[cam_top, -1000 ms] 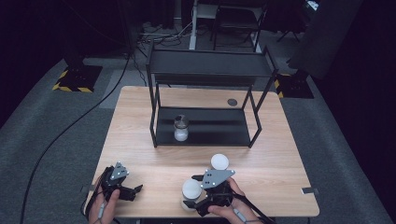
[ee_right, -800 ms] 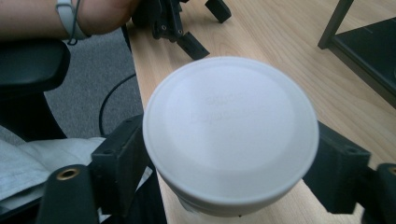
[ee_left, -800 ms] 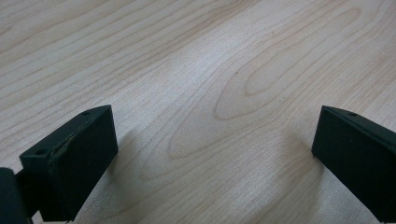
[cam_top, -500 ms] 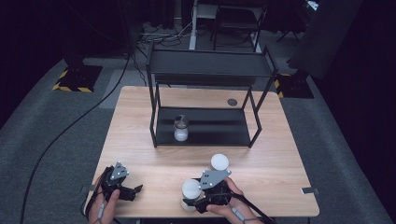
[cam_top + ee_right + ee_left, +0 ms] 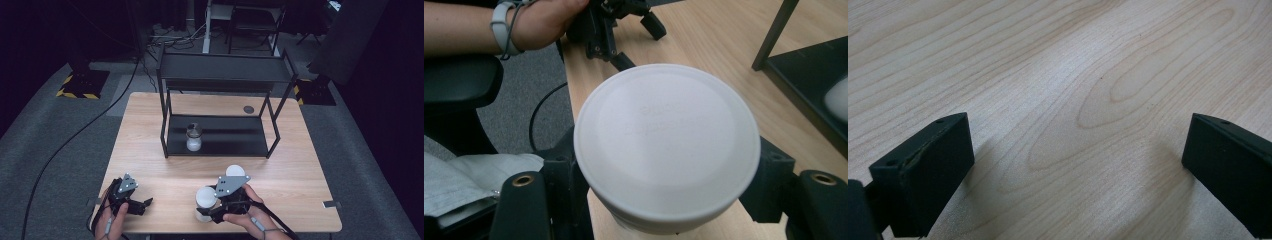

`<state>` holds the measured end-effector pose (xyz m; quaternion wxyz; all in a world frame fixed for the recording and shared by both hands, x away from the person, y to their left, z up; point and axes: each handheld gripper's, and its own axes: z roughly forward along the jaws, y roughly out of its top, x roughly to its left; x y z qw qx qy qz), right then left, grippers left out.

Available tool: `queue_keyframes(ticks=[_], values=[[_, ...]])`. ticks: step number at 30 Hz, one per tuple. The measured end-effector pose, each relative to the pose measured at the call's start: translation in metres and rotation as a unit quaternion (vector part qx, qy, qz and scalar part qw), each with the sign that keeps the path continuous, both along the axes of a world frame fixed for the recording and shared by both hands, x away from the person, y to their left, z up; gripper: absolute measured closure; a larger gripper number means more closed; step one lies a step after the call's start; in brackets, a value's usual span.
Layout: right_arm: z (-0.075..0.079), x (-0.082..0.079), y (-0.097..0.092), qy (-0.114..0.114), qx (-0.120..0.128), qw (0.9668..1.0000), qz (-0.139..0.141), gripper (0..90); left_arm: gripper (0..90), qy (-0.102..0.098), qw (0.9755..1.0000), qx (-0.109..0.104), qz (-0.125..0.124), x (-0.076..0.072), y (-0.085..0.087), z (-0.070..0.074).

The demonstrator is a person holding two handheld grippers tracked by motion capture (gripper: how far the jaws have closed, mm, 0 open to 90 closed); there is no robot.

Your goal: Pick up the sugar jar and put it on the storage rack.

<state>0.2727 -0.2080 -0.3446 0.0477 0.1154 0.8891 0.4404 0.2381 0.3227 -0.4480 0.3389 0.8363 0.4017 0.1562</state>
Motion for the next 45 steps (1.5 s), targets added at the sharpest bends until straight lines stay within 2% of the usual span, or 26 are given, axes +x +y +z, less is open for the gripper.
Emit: queue_keyframes(ticks=[8, 21, 35, 45], values=[[0.020, 0.006, -0.003, -0.015, 0.006, 0.9999, -0.002, 33.5, 0.0, 0.000, 1.0000, 0.000, 0.000, 0.000, 0.000, 0.000], [0.048, 0.024, -0.005, -0.026, 0.014, 0.9995, -0.008, 33.5, 0.0, 0.000, 1.0000, 0.000, 0.000, 0.000, 0.000, 0.000], [0.061, 0.049, -0.004, -0.022, 0.024, 0.9991, -0.028, 33.5, 0.0, 0.000, 1.0000, 0.000, 0.000, 0.000, 0.000, 0.000], [0.065, 0.067, -0.002, -0.032, 0.023, 0.9979, -0.052, 33.6, 0.0, 0.000, 1.0000, 0.000, 0.000, 0.000, 0.000, 0.000]])
